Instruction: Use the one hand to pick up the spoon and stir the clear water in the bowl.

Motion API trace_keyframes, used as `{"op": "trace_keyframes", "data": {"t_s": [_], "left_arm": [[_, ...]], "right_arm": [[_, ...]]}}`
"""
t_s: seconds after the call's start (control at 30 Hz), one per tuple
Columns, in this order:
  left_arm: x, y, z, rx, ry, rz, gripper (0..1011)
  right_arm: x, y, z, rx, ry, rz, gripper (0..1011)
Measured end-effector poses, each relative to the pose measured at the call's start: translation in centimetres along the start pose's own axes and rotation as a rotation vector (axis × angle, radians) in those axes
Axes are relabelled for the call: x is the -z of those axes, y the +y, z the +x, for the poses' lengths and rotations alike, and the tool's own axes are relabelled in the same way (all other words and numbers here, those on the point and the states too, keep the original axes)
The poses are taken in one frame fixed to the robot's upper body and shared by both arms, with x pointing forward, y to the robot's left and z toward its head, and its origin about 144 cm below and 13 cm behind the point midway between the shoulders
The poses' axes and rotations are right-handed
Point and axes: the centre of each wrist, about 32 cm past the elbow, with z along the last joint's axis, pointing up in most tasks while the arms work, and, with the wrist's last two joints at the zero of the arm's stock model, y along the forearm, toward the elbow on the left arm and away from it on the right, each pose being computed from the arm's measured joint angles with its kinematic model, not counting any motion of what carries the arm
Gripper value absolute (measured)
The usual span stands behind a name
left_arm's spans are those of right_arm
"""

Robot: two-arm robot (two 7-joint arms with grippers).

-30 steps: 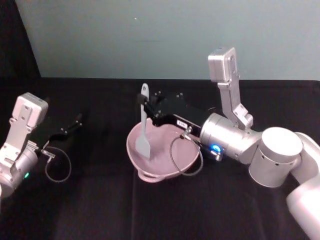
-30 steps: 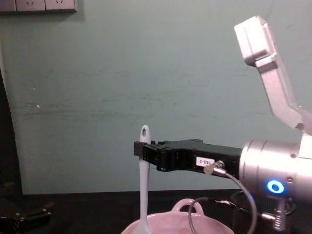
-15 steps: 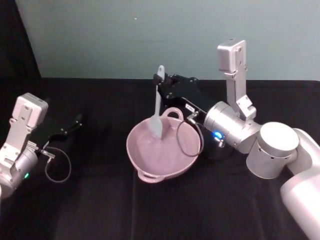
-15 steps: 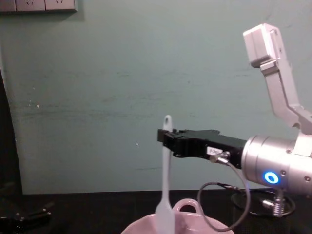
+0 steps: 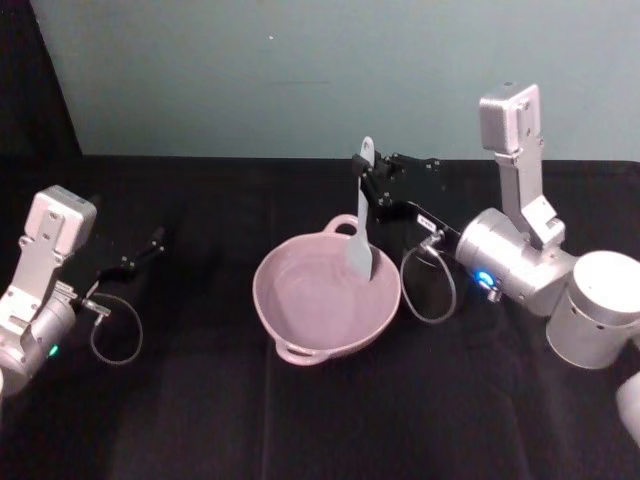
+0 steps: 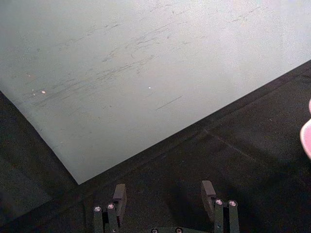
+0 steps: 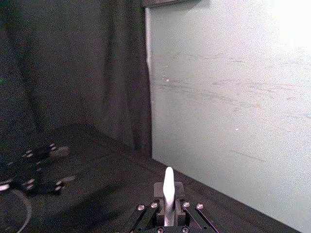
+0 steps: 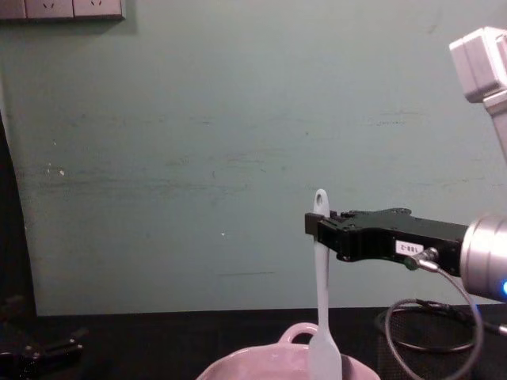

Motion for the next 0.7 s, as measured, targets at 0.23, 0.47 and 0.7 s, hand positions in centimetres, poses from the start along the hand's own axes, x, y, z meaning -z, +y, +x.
{"op": "trace_keyframes", "data": {"t_s": [0.23, 0.47, 0.7], "left_arm": [[0.0, 0.0, 0.0, 0.000, 0.000, 0.000, 1011], [0.0, 0.0, 0.0, 0.000, 0.000, 0.000, 1011], [0.0, 0.0, 0.0, 0.000, 0.000, 0.000, 1011]], "right_arm": [[-0.1, -1.3, -1.1, -0.073, 0.009, -0.005, 126], [0.1, -1.2, -2.6, -0.148, 0.044, -0.001, 126], [0.8, 0.4, -3.8, -0.193, 0.080, 0.013, 126]]}}
